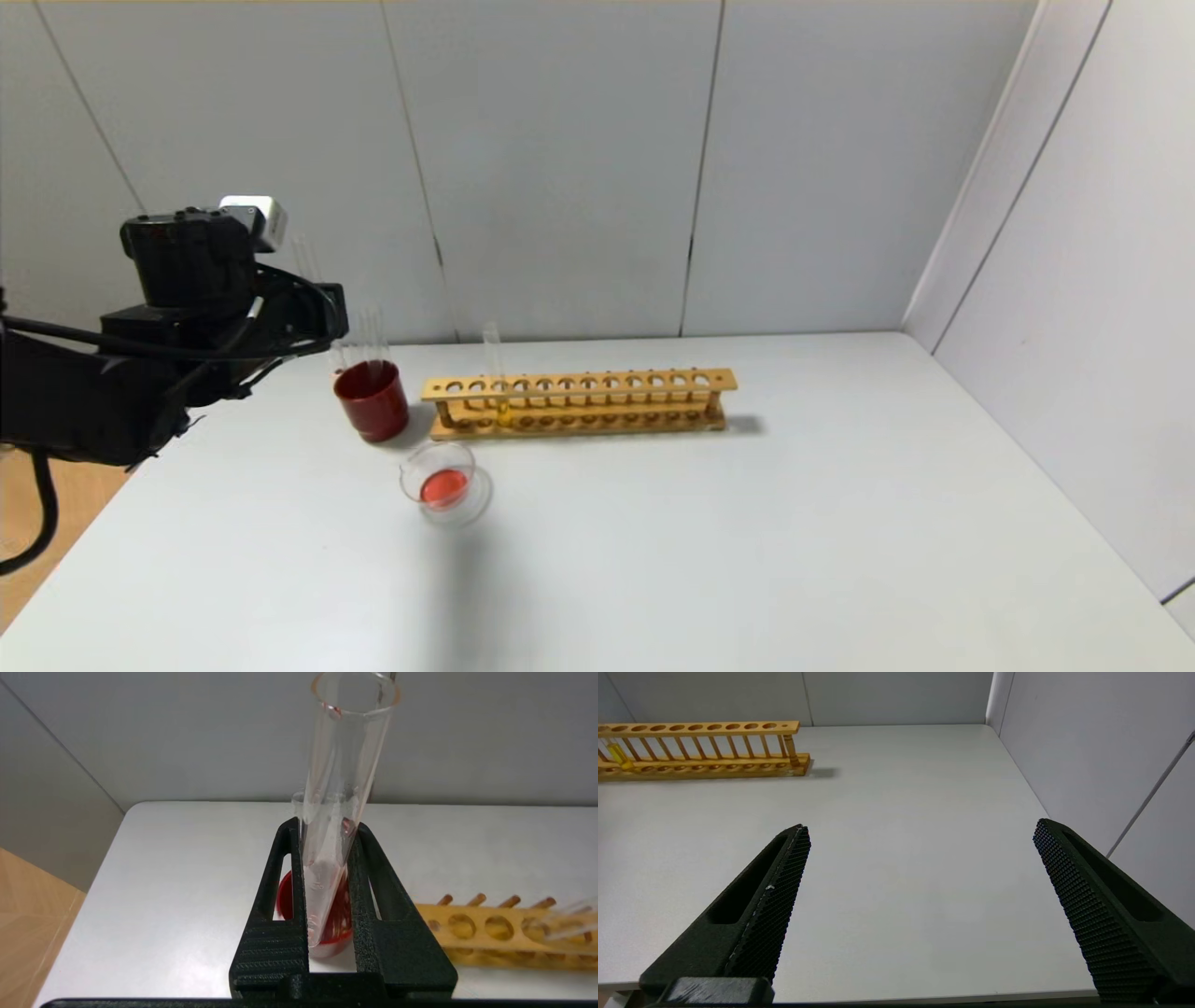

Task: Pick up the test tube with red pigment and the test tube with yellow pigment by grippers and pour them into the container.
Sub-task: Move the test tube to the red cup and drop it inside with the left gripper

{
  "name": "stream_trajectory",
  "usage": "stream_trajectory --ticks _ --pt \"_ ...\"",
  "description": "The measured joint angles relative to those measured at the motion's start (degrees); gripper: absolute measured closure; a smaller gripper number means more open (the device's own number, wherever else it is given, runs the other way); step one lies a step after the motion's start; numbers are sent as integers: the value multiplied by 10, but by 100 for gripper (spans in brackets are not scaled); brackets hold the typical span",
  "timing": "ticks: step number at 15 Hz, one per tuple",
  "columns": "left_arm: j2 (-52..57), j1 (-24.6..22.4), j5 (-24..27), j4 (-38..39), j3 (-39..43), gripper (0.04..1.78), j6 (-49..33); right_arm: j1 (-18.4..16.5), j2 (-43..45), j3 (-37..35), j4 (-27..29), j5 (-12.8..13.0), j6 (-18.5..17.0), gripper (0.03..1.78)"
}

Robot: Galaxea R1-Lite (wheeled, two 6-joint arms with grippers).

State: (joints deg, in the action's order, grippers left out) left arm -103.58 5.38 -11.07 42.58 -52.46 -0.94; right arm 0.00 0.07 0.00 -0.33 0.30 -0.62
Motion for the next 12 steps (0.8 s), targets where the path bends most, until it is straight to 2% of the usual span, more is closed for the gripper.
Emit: stream_trajectory --ticks 3,10,12 --pt "-60 -10 2 45 -22 151 -9 0 0 0 0 0 0 6" --pt "-110 -17 7 47 -39 150 -21 0 0 0 0 0 0 6" --pt "-113 -18 7 47 -36 143 -20 0 0 0 0 0 0 6"
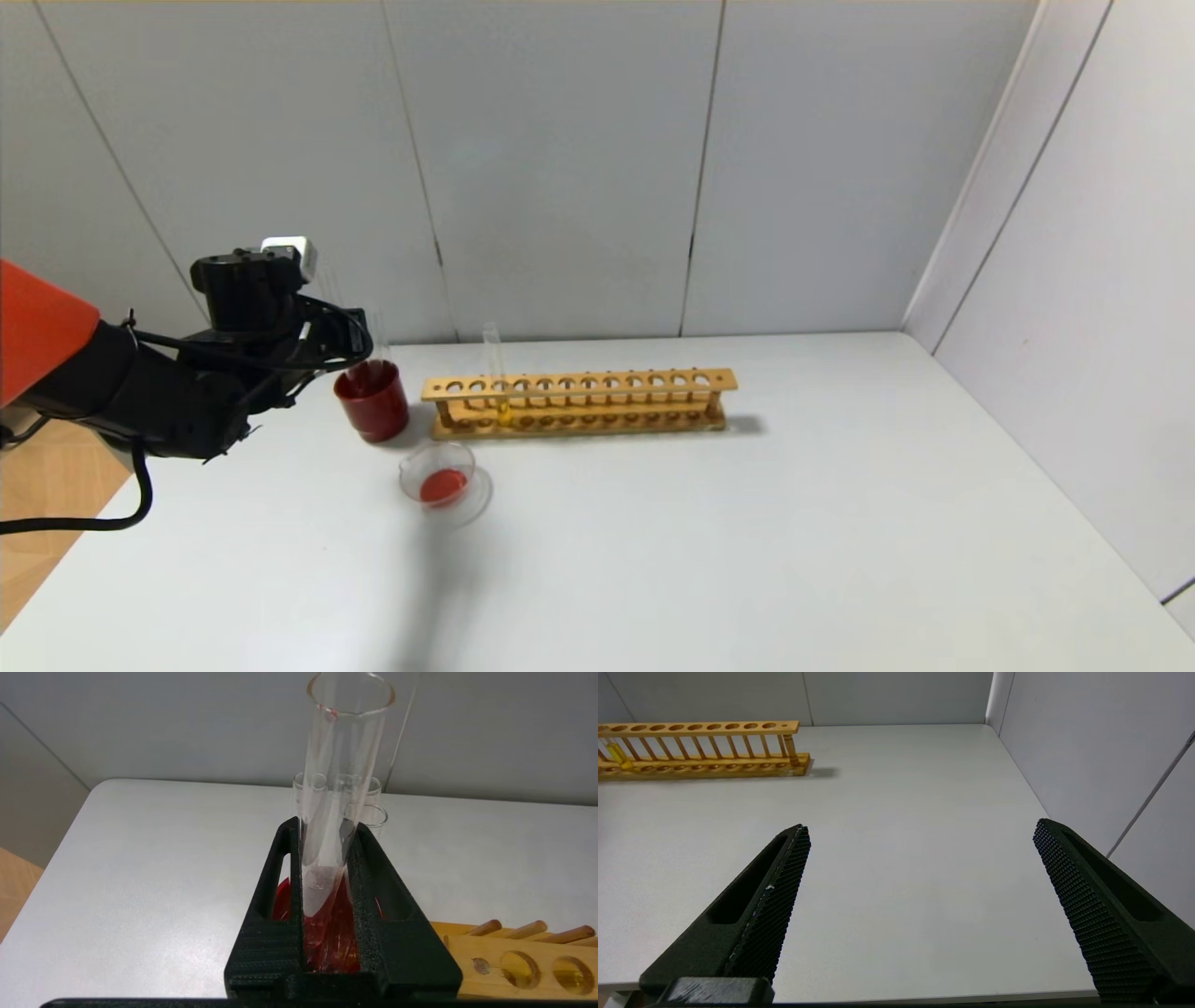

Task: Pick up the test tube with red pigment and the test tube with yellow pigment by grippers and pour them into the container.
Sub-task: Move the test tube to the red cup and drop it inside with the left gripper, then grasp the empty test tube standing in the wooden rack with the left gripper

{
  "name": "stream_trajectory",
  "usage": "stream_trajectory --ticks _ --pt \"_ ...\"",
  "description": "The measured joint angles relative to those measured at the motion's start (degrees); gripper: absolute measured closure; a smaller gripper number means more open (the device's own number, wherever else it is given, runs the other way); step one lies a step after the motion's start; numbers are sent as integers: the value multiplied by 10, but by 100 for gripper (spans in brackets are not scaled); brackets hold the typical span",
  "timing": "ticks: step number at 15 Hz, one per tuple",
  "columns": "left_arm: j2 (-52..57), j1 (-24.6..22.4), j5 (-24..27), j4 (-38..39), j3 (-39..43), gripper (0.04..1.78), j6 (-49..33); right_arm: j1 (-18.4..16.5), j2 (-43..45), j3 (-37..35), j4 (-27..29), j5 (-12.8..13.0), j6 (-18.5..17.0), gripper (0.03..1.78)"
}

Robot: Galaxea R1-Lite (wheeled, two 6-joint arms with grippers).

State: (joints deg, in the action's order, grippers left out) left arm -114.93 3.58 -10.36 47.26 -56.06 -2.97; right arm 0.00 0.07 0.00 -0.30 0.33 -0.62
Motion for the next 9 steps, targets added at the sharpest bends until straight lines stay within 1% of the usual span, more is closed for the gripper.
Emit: stream_trajectory --ticks 2,3,6,8,9 --pt "-1 0 0 0 3 125 1 0 0 0 0 0 0 6" --pt "0 0 0 0 5 112 1 0 0 0 0 0 0 6" --pt "13 1 0 -1 14 60 1 0 0 0 0 0 0 6" --pt "37 5 0 -3 20 33 3 0 0 0 0 0 0 6" --pt "54 8 0 -5 23 22 5 0 0 0 0 0 0 6"
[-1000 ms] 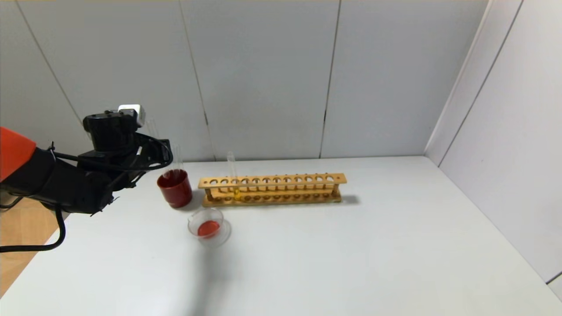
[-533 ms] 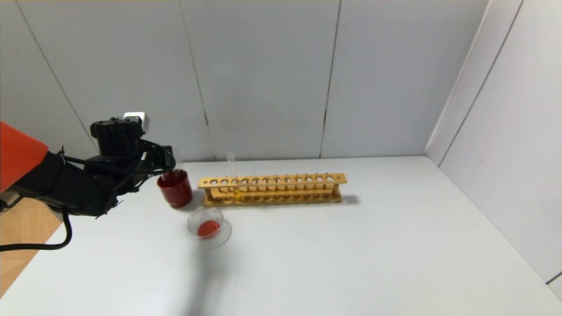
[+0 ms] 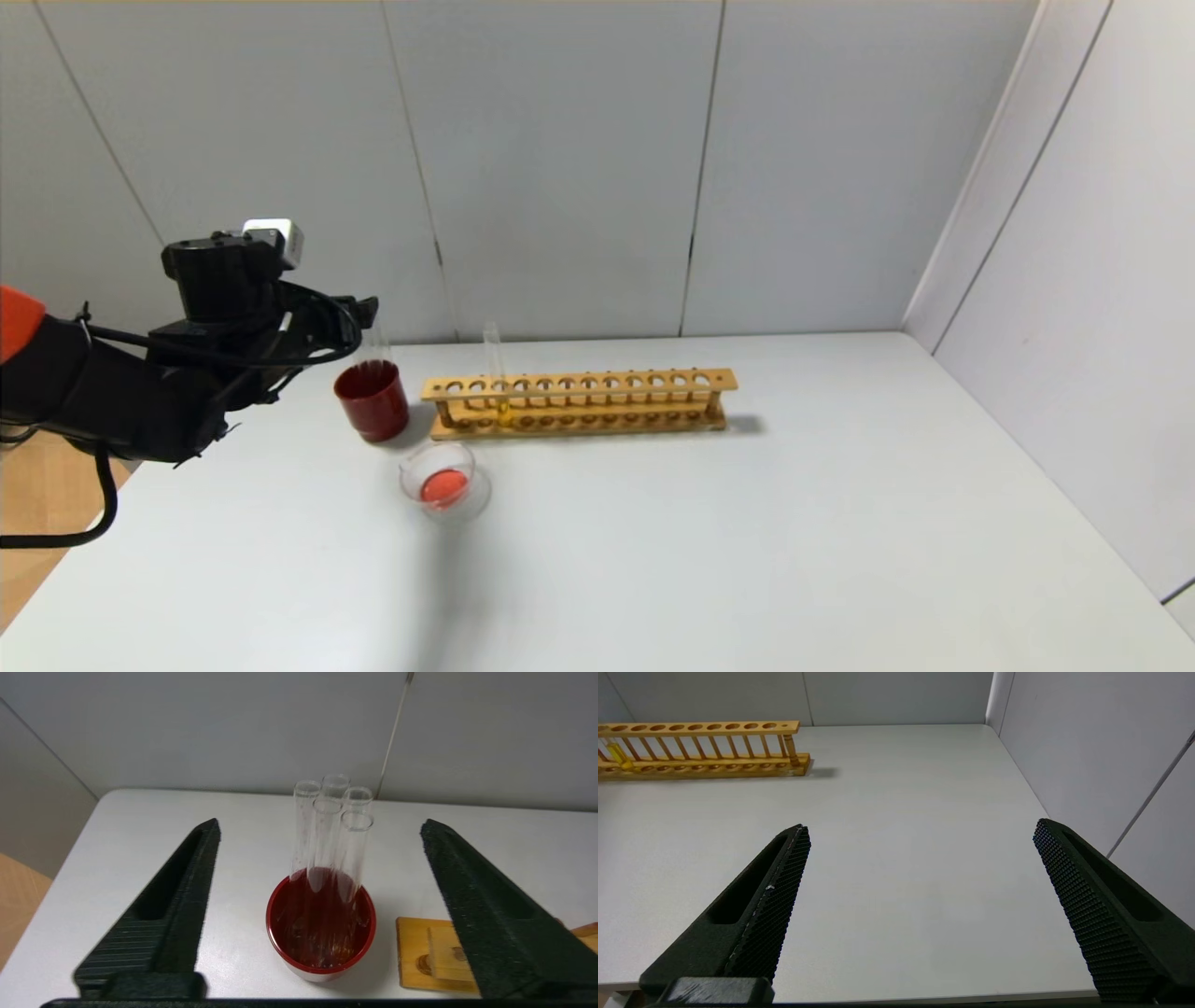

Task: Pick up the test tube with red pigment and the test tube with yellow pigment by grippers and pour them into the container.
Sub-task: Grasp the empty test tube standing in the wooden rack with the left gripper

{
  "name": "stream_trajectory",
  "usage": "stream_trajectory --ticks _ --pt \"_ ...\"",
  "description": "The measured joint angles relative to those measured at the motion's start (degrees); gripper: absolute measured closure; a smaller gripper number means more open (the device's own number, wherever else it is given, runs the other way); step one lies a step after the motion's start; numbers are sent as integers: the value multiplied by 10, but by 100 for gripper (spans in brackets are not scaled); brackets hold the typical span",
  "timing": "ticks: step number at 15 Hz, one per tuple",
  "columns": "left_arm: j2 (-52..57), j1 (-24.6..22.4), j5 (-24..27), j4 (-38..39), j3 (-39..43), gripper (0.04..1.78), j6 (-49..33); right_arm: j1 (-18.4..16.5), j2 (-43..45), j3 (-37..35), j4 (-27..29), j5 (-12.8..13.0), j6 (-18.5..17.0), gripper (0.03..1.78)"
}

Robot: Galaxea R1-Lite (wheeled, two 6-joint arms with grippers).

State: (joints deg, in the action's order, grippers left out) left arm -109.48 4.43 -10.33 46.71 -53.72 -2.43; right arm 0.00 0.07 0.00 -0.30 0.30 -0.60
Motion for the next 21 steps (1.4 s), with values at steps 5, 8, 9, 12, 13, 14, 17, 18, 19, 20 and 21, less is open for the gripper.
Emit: stream_trajectory --ticks 5,8,9,12,13,14,17,18,19,20,21 --pt "99 13 167 -74 24 7 9 0 0 0 0 0 0 6" --pt "127 15 347 -99 74 7 25 0 0 0 0 0 0 6" --pt "126 15 392 -100 88 7 34 0 0 0 0 0 0 6" --pt "103 20 476 -89 115 7 62 0 0 0 0 0 0 6" --pt "90 23 484 -79 121 7 78 0 0 0 0 0 0 6" --pt "76 27 486 -67 125 7 94 0 0 0 0 0 0 6" --pt "28 35 491 -16 110 7 108 0 0 0 0 0 0 6" --pt "12 37 490 -13 96 7 107 0 0 0 0 0 0 6" --pt "-3 38 488 -14 79 7 107 0 0 0 0 0 0 6" --pt "-20 39 484 -14 60 7 104 0 0 0 0 0 0 6" --pt "-35 41 478 -15 39 7 101 0 0 0 0 0 0 6"
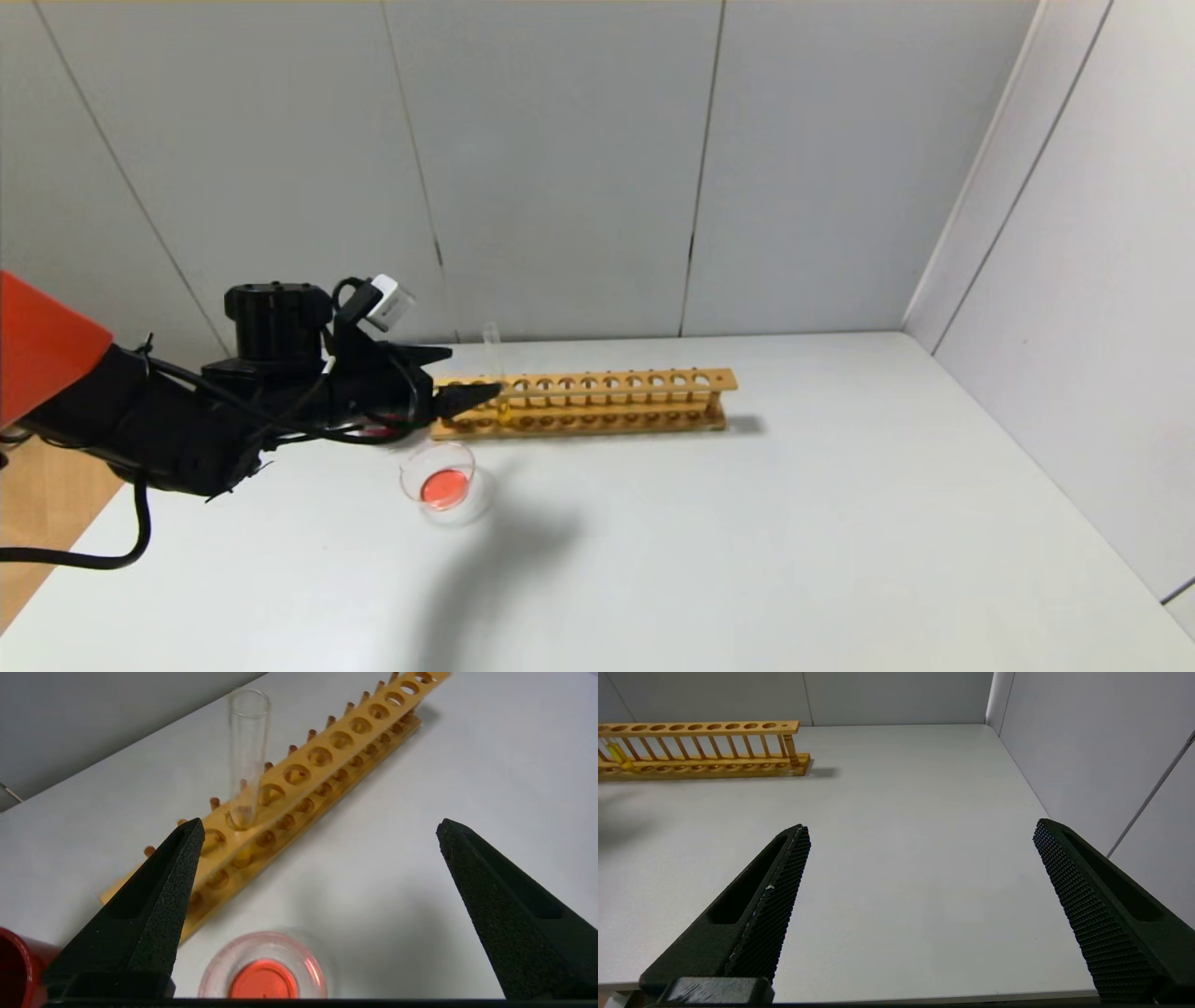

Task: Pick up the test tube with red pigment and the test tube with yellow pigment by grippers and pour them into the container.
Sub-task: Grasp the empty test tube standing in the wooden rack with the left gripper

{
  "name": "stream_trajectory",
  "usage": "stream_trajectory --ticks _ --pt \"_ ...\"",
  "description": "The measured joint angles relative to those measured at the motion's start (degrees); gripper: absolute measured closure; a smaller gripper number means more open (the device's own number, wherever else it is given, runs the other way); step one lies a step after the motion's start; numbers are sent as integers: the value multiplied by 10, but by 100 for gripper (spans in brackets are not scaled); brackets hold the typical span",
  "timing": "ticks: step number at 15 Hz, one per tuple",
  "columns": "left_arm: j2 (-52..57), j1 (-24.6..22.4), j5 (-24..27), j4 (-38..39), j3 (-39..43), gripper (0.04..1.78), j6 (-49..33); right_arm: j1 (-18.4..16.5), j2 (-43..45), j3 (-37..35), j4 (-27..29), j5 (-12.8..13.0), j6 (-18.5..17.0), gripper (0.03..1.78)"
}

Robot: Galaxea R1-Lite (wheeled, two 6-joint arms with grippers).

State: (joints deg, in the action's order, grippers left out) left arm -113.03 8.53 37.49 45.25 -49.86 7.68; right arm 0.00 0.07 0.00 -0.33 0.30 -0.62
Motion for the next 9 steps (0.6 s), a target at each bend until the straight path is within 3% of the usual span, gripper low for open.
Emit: stream_trajectory --ticks 9 --pt "-122 17 -41 -56 -165 7 -14 0 0 0 0 0 0 6"
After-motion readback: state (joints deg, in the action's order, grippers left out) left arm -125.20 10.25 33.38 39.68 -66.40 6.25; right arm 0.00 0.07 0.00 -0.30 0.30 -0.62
